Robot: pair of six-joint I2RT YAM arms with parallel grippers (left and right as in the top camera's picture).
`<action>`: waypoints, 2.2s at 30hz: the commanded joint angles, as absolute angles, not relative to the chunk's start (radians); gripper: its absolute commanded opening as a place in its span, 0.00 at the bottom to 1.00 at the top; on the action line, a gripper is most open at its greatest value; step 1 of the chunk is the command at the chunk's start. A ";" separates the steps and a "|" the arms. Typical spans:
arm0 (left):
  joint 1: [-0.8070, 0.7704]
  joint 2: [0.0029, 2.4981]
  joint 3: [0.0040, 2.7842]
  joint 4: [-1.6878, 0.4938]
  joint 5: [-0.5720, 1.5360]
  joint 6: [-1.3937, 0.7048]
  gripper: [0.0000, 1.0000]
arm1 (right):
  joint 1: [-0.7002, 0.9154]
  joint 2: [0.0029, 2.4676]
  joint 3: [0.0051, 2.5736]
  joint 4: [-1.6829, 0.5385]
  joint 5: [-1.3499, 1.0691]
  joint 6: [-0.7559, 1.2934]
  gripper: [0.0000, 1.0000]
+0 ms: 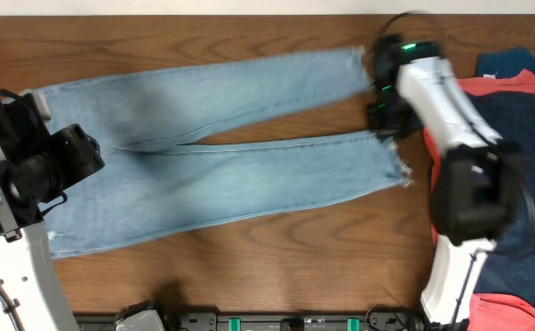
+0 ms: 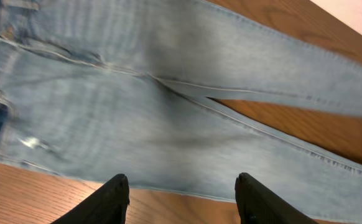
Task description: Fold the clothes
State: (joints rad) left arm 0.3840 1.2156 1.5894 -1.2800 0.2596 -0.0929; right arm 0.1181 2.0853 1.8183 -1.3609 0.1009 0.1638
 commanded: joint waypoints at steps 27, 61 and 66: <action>1.001 1.367 1.081 -0.996 -0.017 -0.380 0.55 | 0.062 1.985 1.839 -1.388 -0.334 -0.057 0.60; 1.142 1.931 1.079 -0.488 0.068 -0.215 0.25 | -0.019 1.985 1.689 -1.305 -0.183 0.241 0.61; 1.142 1.922 1.079 -0.496 0.087 -0.222 0.06 | -0.084 1.985 1.621 -1.266 -0.183 0.269 0.59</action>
State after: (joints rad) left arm 1.1362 1.8721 1.0954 -0.4889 0.1173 -0.2260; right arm -0.0467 1.9835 1.6535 -1.2804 -0.1967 0.2222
